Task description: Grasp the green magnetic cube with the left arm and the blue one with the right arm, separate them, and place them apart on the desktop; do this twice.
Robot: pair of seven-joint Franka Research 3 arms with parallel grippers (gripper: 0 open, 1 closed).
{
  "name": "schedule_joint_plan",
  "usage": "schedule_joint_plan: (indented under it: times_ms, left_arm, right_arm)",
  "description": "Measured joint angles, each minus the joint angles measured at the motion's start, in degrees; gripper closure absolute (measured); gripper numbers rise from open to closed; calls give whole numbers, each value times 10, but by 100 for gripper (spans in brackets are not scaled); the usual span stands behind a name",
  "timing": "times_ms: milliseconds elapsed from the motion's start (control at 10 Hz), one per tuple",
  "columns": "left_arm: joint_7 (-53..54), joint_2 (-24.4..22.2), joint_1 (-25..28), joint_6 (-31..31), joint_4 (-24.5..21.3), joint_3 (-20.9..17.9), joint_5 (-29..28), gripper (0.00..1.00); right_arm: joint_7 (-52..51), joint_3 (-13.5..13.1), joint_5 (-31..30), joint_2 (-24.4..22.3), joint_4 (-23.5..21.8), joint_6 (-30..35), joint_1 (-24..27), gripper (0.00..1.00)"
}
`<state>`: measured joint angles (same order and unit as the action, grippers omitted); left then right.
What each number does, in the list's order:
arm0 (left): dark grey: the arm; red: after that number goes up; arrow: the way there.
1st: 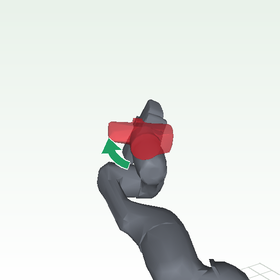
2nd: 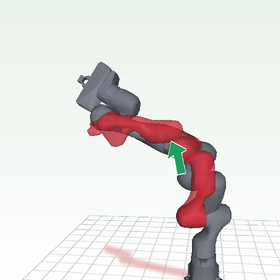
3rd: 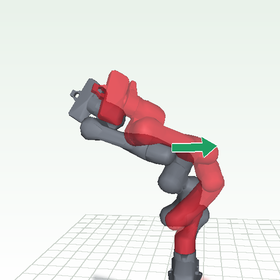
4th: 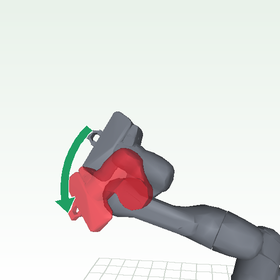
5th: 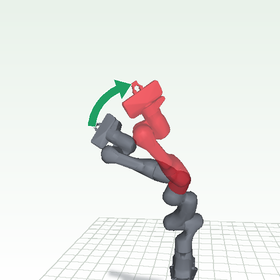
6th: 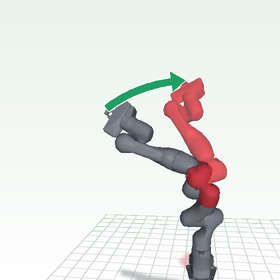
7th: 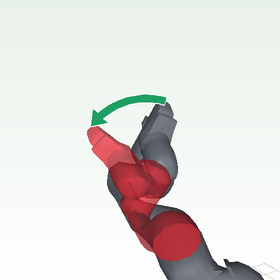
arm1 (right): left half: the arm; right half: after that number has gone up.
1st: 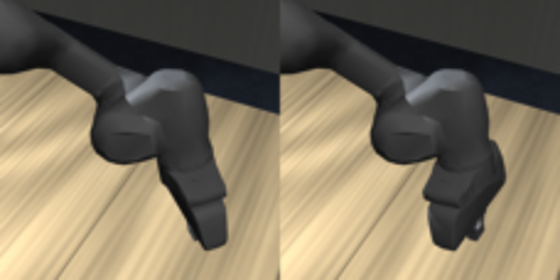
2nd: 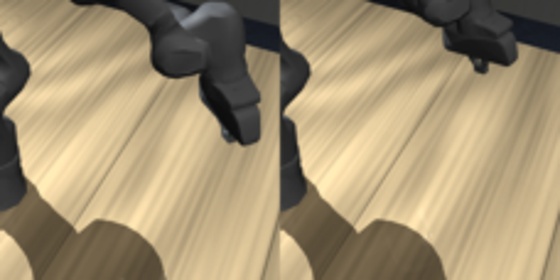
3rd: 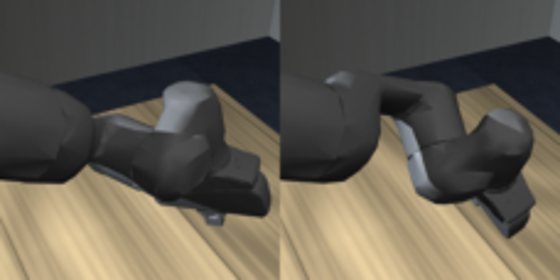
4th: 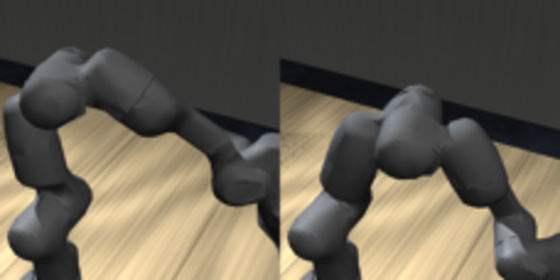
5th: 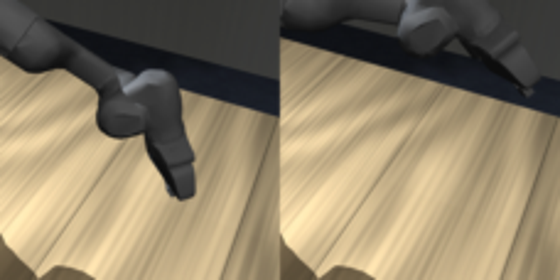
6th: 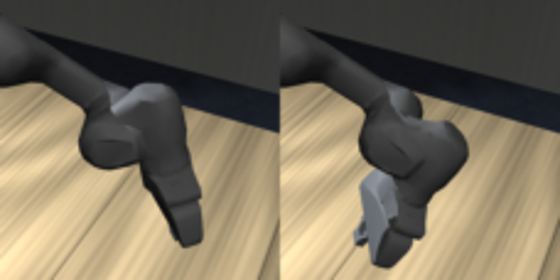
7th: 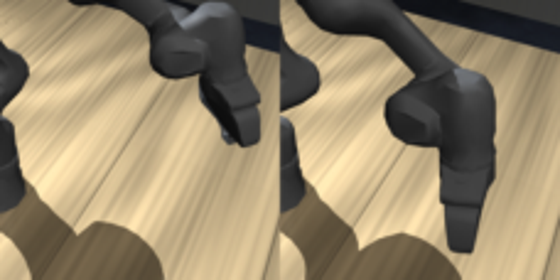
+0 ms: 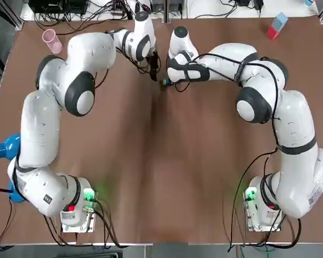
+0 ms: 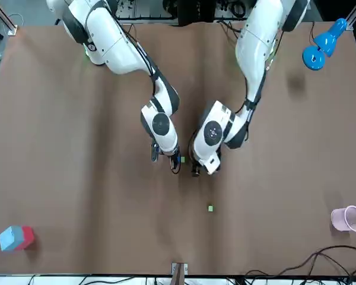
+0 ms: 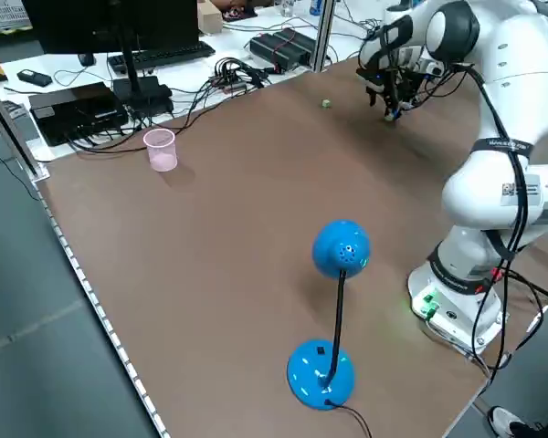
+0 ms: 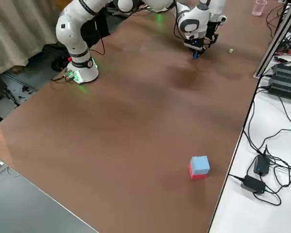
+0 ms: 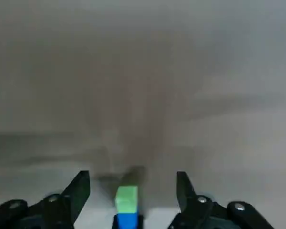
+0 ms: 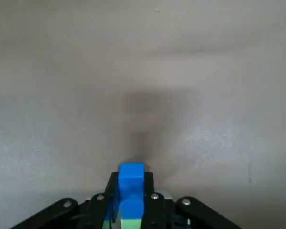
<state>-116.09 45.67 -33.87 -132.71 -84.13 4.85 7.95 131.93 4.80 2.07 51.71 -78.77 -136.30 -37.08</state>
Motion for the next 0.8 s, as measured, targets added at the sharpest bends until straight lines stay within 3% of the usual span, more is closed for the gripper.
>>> schedule_joint_plan:
  times_ms: [500, 800]
  left_arm:
    - [-13, 25, -29, -13, 0, -1, 2, 22]
    - [-13, 25, -28, -22, 0, -2, 2, 35]
  right_arm:
    - [0, 0, 0, 0, -1, 0, 0, 77]
    - [0, 1, 0, -1, -1, 0, 0, 77]
